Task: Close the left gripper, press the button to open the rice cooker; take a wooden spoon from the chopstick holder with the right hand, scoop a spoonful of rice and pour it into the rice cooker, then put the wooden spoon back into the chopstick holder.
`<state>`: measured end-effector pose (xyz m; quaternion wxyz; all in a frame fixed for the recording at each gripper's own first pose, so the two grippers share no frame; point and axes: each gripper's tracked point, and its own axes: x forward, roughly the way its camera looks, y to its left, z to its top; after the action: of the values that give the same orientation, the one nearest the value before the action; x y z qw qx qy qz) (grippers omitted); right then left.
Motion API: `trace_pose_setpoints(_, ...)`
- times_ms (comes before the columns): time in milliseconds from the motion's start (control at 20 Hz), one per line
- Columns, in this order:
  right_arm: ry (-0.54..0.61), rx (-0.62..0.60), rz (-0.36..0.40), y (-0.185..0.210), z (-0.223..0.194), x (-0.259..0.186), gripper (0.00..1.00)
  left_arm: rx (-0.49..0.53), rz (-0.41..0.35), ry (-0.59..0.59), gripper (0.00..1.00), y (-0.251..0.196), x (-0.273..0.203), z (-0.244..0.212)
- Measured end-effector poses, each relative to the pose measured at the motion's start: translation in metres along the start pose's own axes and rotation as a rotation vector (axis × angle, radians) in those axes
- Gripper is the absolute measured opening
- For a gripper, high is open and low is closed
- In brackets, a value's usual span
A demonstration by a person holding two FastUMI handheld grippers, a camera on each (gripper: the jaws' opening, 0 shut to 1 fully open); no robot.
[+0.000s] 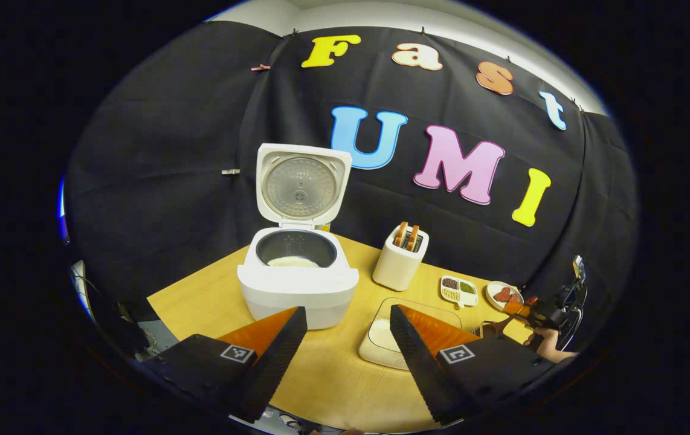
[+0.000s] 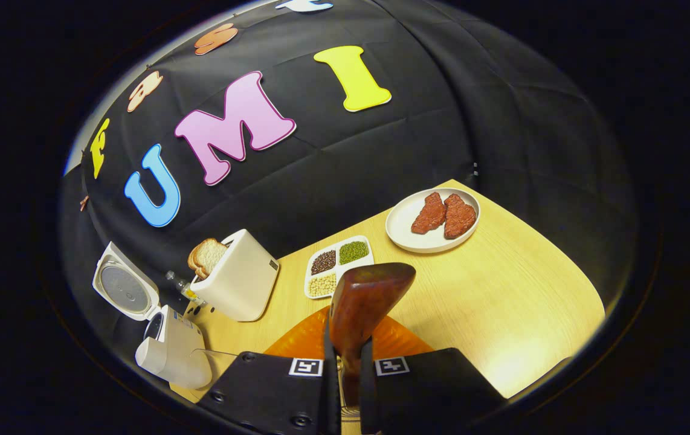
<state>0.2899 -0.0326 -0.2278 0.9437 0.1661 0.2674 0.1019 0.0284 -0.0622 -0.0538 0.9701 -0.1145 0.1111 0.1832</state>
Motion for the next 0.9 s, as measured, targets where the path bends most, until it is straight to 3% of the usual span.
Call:
trace_pose_setpoints(200,-0.014,0.043,0.003,-0.001,0.001,-0.006,0.22,0.0,0.032,-0.046,0.96,0.018,0.006,0.025)
trace_pose_setpoints(250,-0.026,0.052,0.0,-0.003,0.004,-0.005,0.17,0.003,0.038,-0.061,0.96,0.024,0.009,0.033)
trace_pose_setpoints(300,-0.041,0.056,-0.006,-0.004,0.008,-0.008,0.29,0.009,0.046,-0.074,0.95,0.03,0.012,0.041)
trace_pose_setpoints(350,-0.049,0.059,-0.007,-0.004,0.011,-0.011,0.34,0.014,0.055,-0.086,0.96,0.037,0.015,0.05)
trace_pose_setpoints(450,-0.065,0.048,-0.014,-0.004,0.016,-0.018,0.72,0.012,0.059,-0.114,0.95,0.047,0.021,0.067)
trace_pose_setpoints(550,-0.083,0.016,-0.041,-0.008,0.019,-0.032,0.99,0.015,0.061,-0.142,0.95,0.056,0.028,0.084)
trace_pose_setpoints(900,-0.177,-0.139,-0.113,-0.01,0.037,-0.099,0.98,0.099,0.066,-0.277,0.96,0.087,0.07,0.184)
